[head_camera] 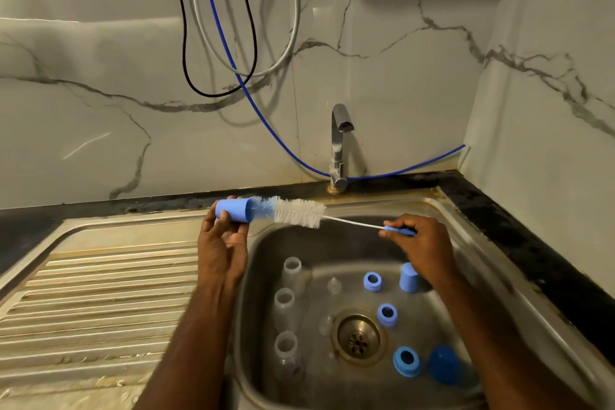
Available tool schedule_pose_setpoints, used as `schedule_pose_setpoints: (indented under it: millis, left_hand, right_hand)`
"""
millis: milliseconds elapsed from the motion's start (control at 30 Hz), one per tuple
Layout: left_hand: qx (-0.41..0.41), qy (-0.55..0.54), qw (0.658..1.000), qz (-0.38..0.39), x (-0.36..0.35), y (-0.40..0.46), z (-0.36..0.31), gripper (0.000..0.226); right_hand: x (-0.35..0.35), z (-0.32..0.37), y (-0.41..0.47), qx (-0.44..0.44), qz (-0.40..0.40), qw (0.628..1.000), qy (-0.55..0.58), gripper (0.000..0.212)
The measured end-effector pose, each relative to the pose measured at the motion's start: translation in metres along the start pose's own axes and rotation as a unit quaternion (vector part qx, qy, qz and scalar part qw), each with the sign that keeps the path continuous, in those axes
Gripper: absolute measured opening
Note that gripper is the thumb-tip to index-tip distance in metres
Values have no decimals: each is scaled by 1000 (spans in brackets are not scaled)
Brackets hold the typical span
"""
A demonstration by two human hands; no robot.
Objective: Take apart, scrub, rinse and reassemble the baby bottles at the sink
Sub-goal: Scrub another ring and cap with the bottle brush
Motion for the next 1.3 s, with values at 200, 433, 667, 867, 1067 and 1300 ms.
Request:
schedule_pose_setpoints:
  millis: [200,433,667,867,1067,1300]
  left_hand:
    - [2,20,1000,-4,2,5,5,47]
    - [-61,130,990,10,0,2,-8,27]
    - [-70,117,991,-18,10,5,-9,25]
    - [-6,25,998,53,7,11,-8,27]
    - [17,-41,994,98,13,11,-17,45]
    - [-155,206,965,-49,8,6,-25,25]
  right_hand:
    - [-7,5,-4,7,25,1000,-12,11]
    - [4,11,1,-6,232,966,-114,33]
    - [-9,7,-3,-18,225,974,-16,17]
    - [-10,4,-2,-33,159,984,70,15]
    - [-19,25,-14,-194,381,896,122,54]
    - [-28,21,-16,-103,308,943,73,21]
Point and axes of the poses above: each hand's wrist, its own y-axis towards the middle knuckle, its own x-axis out of the back of the hand, z = x × y, the point moved 2 cm from there along y, towards the middle knuckle, and after that the axes turned 13 degrees about x, right-handed, at the moved point
